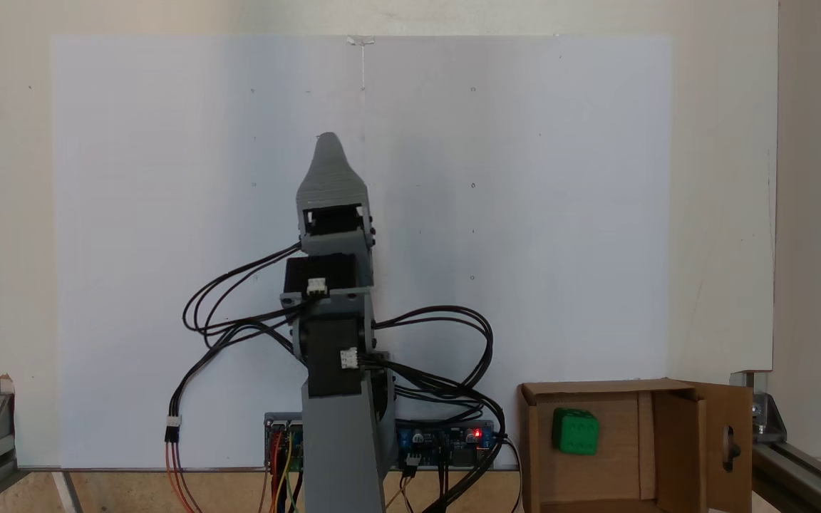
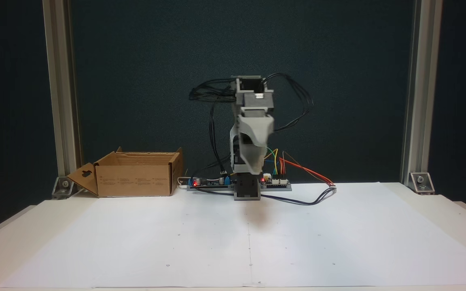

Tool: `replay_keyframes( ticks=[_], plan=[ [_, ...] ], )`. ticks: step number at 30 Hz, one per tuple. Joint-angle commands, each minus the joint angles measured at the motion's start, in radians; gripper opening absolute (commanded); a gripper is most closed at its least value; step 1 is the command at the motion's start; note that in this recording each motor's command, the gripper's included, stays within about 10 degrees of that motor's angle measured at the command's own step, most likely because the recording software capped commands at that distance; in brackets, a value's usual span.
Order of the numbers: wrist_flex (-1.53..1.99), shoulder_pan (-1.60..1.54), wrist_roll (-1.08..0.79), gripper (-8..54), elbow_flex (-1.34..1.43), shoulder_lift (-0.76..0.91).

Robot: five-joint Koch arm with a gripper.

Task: Grasp a green dice and put it in the bin.

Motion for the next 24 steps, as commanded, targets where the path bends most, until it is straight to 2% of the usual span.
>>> replay_keyframes(
  ticks=[1, 8, 24],
  plan=[
    [-0.164, 0.071, 0.051, 43.2, -0.002, 0.031],
    [-0.475, 0.087, 0.049, 43.6, 0.15, 0.21],
    [-1.132, 0.091, 0.046, 43.9, 0.351, 0.216]
  ],
)
